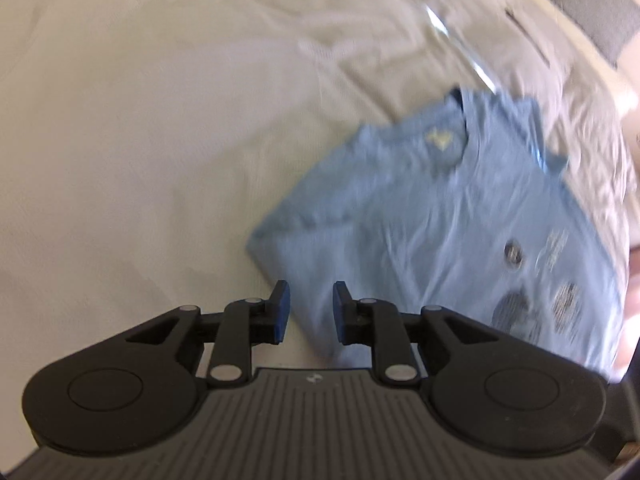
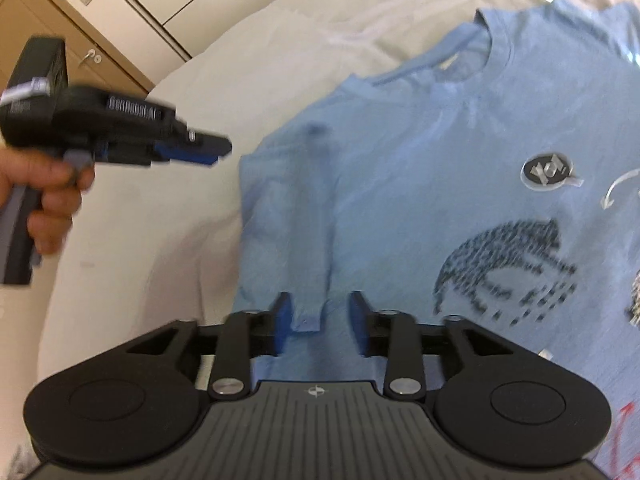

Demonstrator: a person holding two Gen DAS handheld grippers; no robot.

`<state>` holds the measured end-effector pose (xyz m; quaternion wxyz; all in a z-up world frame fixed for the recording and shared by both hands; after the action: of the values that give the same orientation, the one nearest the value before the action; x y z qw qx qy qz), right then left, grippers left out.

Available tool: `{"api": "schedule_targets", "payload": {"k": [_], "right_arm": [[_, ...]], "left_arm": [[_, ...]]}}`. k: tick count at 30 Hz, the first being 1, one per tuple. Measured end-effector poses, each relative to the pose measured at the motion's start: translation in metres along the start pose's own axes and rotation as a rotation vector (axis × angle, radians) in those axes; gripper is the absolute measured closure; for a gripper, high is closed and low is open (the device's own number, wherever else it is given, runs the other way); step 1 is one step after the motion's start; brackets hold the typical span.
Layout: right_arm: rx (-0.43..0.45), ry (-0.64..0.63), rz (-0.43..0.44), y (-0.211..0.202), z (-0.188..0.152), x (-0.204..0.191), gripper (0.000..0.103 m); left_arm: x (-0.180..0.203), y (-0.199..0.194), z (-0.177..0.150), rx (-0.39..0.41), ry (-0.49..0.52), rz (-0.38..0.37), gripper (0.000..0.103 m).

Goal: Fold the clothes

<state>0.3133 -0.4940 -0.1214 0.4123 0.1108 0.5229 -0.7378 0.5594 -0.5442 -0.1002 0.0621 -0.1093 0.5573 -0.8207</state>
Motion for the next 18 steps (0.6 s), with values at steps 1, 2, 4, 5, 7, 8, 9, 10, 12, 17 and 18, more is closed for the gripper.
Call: {"api": "schedule_targets", "payload": {"k": [1, 2, 4, 5, 7, 8, 9, 10, 12, 17, 18], "right_arm": [[-0.007, 0.009, 0.008, 0.000, -0.001, 0.000, 0.063], [-0.012, 0.013, 0.014, 0.002, -0.001, -0.001, 0.063], [-0.019, 0.014, 0.021, 0.006, -0.001, -0.001, 0.063], [-0.015, 0.007, 0.020, 0.007, 0.002, -0.002, 0.063], [0.007, -0.022, 0.013, 0.006, 0.010, -0.002, 0.063], [0.018, -0.039, 0.010, 0.005, 0.015, -0.001, 0.063], [0.027, -0.056, 0.006, 0.004, 0.022, 0.001, 0.063], [0.036, -0.074, 0.001, 0.003, 0.029, 0.002, 0.063], [0.043, -0.113, -0.003, 0.007, 0.047, 0.007, 0.063], [0.010, -0.270, -0.006, 0.038, 0.092, 0.014, 0.063], [-0.005, -0.306, -0.004, 0.047, 0.100, 0.014, 0.063]], "left_arm": [[0.002, 0.002, -0.005, -0.004, 0.005, 0.004, 0.084], [0.003, 0.004, -0.009, -0.007, 0.007, 0.008, 0.084], [0.007, 0.003, -0.020, -0.004, -0.013, -0.002, 0.084], [0.010, 0.001, -0.027, -0.001, -0.031, -0.014, 0.084], [0.016, -0.003, -0.041, 0.003, -0.074, -0.043, 0.084], [0.020, -0.005, -0.050, 0.003, -0.096, -0.062, 0.084], [0.023, -0.006, -0.058, 0.002, -0.121, -0.070, 0.084], [0.027, -0.006, -0.066, 0.002, -0.147, -0.077, 0.084], [0.032, -0.004, -0.081, 0.002, -0.197, -0.078, 0.084], [0.038, 0.004, -0.106, 0.038, -0.295, -0.054, 0.091], [0.038, 0.005, -0.110, 0.049, -0.315, -0.047, 0.093]]}}
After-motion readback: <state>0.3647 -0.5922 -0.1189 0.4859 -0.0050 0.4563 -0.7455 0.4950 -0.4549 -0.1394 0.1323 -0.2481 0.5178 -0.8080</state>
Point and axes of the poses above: each gripper's, at about its wrist camera, not at the fingertips, and y roughly the way its jaws point, x to its right, z to its top, the point moved 2 cm from there along y, roughly the way its jaws point, and after that the axes turned 7 degrees about z, right-handed, at the moved point
